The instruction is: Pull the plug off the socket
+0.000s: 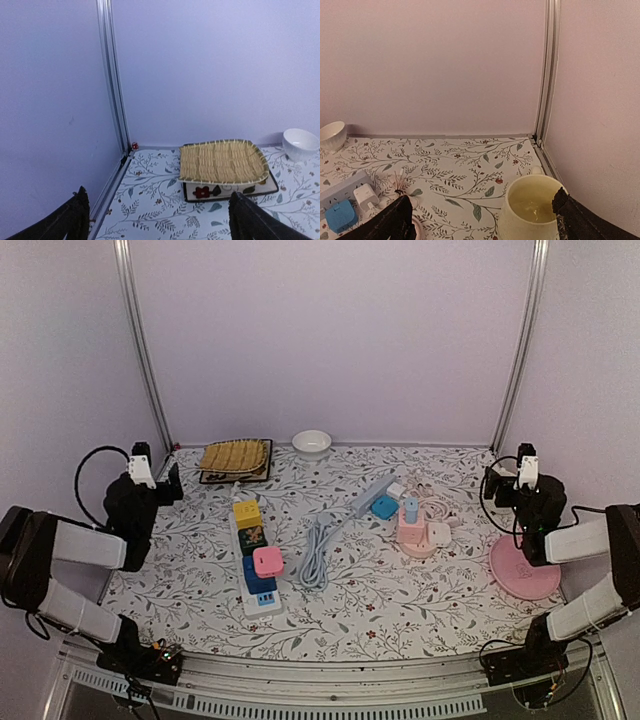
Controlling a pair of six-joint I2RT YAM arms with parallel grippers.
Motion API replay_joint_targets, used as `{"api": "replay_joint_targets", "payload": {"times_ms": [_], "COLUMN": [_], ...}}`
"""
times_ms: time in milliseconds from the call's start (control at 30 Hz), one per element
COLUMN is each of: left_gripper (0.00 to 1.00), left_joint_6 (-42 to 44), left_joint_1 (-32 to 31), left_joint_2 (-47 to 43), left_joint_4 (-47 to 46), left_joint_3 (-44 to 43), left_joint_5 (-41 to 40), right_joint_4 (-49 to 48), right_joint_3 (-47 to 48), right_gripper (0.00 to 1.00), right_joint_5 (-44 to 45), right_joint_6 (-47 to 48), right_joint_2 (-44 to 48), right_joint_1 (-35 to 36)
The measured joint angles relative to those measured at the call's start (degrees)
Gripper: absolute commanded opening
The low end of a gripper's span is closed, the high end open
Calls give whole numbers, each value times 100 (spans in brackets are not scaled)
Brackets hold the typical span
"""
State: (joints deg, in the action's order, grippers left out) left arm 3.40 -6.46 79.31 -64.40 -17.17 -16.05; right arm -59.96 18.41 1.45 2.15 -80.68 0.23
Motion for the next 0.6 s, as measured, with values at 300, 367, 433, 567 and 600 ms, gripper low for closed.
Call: {"api": "replay_joint_targets", "payload": {"times_ms": [300,367,433,567,600], "left_gripper": [97,97,97,97,97], "left_joint_6": [-837,-1137,-1449,-1853,-1926], "left_joint_1": [-44,-22,42,282,310], "left_joint_2": [-776,-761,-739,-671,-662], "left_joint_4": [3764,4527,5178,6186,6343], "left_joint_3": [-2782,-3228,-3545,-4046,-4127], "left_joint_5": [236,256,275,509,518], "right_joint_4": [2988,3775,4374,5195,5357], "right_joint_3": [2164,2743,3152,3491,3486], "right_gripper": [99,99,99,99,99], "right_joint_5": [691,1032,1246,1427,1475], "right_joint_6": [-1034,-1327,-1506,-1661,-1711], "right_joint_2": [1152,1185,1196,1327,1388], "right_joint_1": [0,0,0,-4,-2]}}
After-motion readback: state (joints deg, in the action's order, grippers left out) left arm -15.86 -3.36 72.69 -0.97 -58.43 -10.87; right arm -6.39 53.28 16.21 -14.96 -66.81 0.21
